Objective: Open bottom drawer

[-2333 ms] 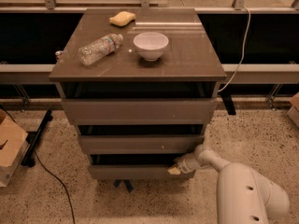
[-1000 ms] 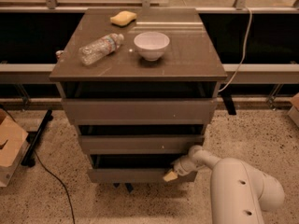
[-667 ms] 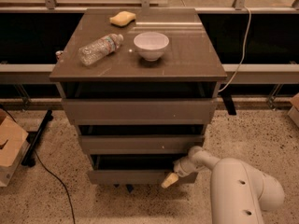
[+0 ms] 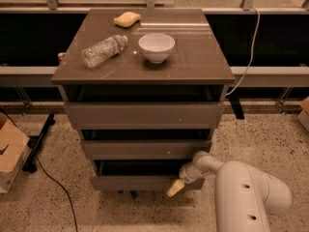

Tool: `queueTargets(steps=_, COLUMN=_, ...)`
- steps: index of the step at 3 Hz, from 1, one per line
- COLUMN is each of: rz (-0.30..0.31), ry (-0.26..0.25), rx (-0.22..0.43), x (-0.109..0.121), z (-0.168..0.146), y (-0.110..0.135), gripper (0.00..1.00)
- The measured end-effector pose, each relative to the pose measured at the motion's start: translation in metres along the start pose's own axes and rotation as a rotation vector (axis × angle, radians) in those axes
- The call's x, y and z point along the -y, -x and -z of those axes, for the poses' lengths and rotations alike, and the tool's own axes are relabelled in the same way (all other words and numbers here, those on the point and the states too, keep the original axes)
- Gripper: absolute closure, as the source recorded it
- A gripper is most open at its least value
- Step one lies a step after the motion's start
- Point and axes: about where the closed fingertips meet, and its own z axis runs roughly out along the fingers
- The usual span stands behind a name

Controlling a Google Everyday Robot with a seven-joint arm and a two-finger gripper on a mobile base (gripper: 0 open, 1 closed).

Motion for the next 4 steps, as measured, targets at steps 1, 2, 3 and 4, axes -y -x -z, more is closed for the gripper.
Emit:
queueTargets(steps=1, rz=0.030, ry=0.017, rx=-0.049, x=-0.008, z=-0.004, y=-0.008, gripper=0.00)
queueTargets(steps=2, rz=0.053, ry=0.049, rx=-0.062, x=-0.015, z=-0.005, y=-0.015, gripper=0.00)
queueTargets(steps=3, rz=0.094, ry=0.088, rx=-0.057, x=-0.025, z=-0.001, y=-0.021, gripper=0.13)
queueTargets(steps=4, rz=0.149, ry=0.132, rx=-0.062, x=-0.043, z=-0.001, y=-0.027, gripper=0.36)
